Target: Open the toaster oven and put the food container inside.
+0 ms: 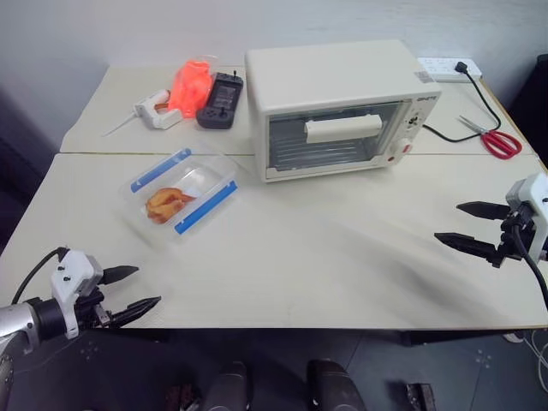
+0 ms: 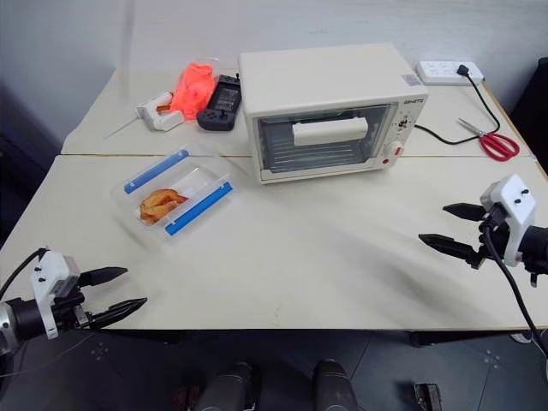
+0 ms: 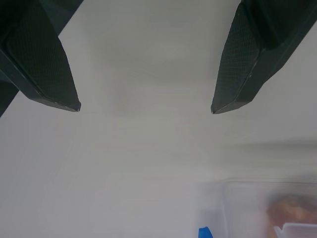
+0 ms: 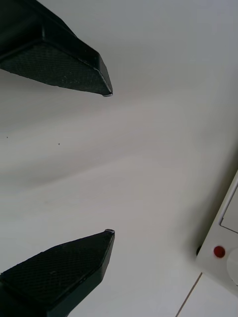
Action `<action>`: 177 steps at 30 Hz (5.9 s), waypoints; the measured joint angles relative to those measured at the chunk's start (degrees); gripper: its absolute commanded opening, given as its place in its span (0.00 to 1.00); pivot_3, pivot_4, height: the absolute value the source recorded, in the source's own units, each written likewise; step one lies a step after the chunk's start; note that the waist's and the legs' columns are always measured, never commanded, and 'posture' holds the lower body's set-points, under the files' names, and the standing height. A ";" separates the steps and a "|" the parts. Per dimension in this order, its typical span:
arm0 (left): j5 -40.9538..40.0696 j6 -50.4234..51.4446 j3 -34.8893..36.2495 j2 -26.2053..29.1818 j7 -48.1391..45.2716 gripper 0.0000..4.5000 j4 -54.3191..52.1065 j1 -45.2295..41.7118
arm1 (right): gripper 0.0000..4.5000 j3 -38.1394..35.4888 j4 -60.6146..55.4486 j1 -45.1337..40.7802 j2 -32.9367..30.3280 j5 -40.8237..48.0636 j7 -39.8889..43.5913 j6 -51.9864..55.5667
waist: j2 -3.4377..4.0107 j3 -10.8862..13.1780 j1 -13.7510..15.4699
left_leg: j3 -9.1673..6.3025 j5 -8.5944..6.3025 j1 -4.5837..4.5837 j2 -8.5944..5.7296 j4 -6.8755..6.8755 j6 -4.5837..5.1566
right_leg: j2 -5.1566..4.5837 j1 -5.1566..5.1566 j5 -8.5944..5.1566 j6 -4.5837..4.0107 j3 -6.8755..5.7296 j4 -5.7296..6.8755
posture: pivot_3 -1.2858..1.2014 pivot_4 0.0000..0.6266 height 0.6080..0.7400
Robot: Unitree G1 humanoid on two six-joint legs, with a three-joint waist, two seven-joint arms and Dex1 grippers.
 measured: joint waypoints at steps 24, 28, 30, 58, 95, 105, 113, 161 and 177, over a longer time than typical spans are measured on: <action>-13.40 15.69 -0.19 6.26 -3.63 1.00 -13.08 -3.81 | 1.00 1.92 -6.34 -2.81 4.95 2.93 -4.18 4.42 | -0.01 0.02 -0.08 | -0.03 0.04 0.05 -0.01 0.19 0.01 | -0.04 0.00 0.00 -0.01 0.10 0.35 | 0.52 0.24 1.00; -20.55 19.51 -1.25 9.52 -5.24 1.00 -15.98 -12.00 | 1.00 5.73 -5.69 -10.14 7.02 3.10 -4.21 5.18 | 0.01 0.03 -0.17 | -0.07 0.06 0.13 0.00 0.16 -0.02 | 0.01 0.01 -0.01 -0.04 0.07 0.45 | 0.52 0.24 1.00; -22.95 20.74 -3.76 9.81 -4.62 1.00 -13.98 -21.69 | 1.00 8.46 -2.81 -17.08 9.71 2.81 -5.06 5.04 | 0.01 0.05 -0.21 | -0.07 0.17 0.14 -0.04 0.18 -0.12 | 0.17 0.00 -0.01 -0.04 0.03 0.50 | 0.52 0.24 1.00; -8.55 13.96 -27.57 -4.01 -4.56 1.00 12.94 -64.32 | 1.00 15.92 13.38 -36.64 22.27 -2.86 -0.64 -1.35 | -0.07 0.09 -1.87 | 0.07 0.51 -1.22 -0.51 0.87 -0.16 | 0.12 -1.64 0.04 0.07 -0.25 2.03 | 0.52 0.24 1.00; 20.91 -23.67 -37.41 -22.46 -3.45 0.00 49.83 -82.66 | 1.00 10.50 -1.21 -19.79 17.59 -0.67 -9.16 3.40 | -0.17 0.15 -0.58 | 0.11 0.50 -1.30 -0.80 0.99 0.03 | -0.07 -1.81 0.06 0.11 -0.14 2.31 | 0.52 0.24 1.00; 20.73 -21.81 -37.35 -25.38 -4.83 0.00 45.44 -77.55 | 1.00 -4.86 -14.71 -1.88 4.73 7.85 -4.27 13.64 | -0.19 0.16 0.66 | 0.11 0.49 -1.29 -0.82 1.04 0.10 | -0.07 -1.72 0.07 0.13 -0.11 2.30 | 0.52 0.24 1.00; 22.99 -20.34 -41.54 -26.80 -5.05 0.00 40.07 -70.99 | 1.00 -14.77 -24.76 3.20 2.13 15.37 -5.39 20.71 | -0.26 0.20 0.87 | 0.19 0.47 -1.28 -0.73 1.49 0.14 | 0.01 -1.63 0.11 0.20 0.00 2.30 | 0.52 0.24 1.00; 21.96 69.07 16.10 -39.34 50.91 1.00 -24.63 -52.77 | 1.00 6.59 -17.16 -18.91 2.25 17.29 -2.18 14.92 | -0.79 0.18 1.80 | -0.16 0.24 -1.24 -0.52 1.69 0.14 | 0.02 -1.09 0.17 0.30 -0.16 1.73 | 0.52 0.24 1.00; 24.19 67.52 11.80 -37.38 55.52 0.80 -4.96 -60.44 | 1.00 1.77 -22.41 -12.47 2.81 20.70 -5.86 15.49 | -0.83 0.18 1.73 | -0.17 0.20 -1.23 -0.64 1.64 0.08 | 0.04 -1.07 0.17 0.31 -0.27 1.77 | 0.52 0.24 1.00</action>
